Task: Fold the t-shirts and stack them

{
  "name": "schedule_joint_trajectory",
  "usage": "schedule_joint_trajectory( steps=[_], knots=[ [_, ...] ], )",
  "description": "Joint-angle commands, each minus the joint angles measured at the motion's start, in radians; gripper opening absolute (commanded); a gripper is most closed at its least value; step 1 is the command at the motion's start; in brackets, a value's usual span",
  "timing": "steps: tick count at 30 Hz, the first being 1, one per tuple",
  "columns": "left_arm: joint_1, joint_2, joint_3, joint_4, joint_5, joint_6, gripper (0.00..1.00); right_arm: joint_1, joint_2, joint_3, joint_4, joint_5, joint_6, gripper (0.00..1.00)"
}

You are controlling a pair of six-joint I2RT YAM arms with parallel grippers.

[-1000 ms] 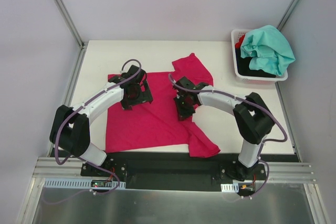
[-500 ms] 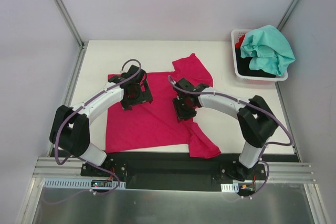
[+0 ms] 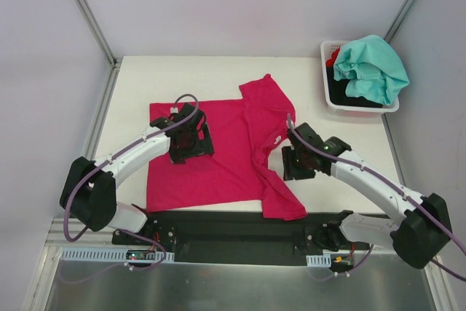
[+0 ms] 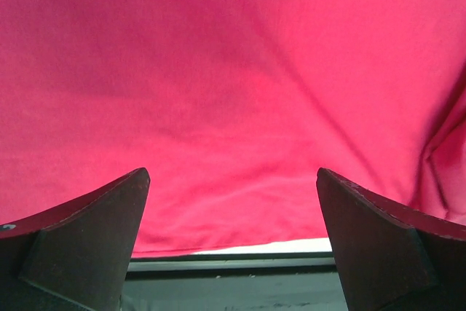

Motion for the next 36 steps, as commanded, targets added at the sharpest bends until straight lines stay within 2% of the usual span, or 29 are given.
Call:
schedule_joint_trajectory(
  steps=[1,16,26,32,35,36],
  knots=[
    [-0.03,-0.062,-0.063,0.005,0.028,-0.029,0.99,-0.032,-0.093,-0.12,-0.081,0.011,0.062,0.46],
    [-0.064,-0.111,-0.089,0.005,0.033,-0.045,0.99,-0.032,-0.215,-0.328,-0.058,-0.003,0.129,0.47],
    [-0.068,-0.109,-0.089,0.005,0.031,-0.048,0.99,0.003,-0.189,-0.35,-0.008,-0.02,0.155,0.46],
    [-0.071,-0.1,-0.083,0.006,0.032,-0.048,0.99,0.055,-0.174,-0.376,0.037,-0.058,0.206,0.39],
    [-0.074,-0.097,-0.081,0.006,0.032,-0.049,0.99,0.08,-0.165,-0.379,0.048,-0.055,0.224,0.31],
    [-0.076,-0.1,-0.08,0.006,0.032,-0.049,0.99,0.084,-0.163,-0.379,0.048,-0.052,0.226,0.23]
  ],
)
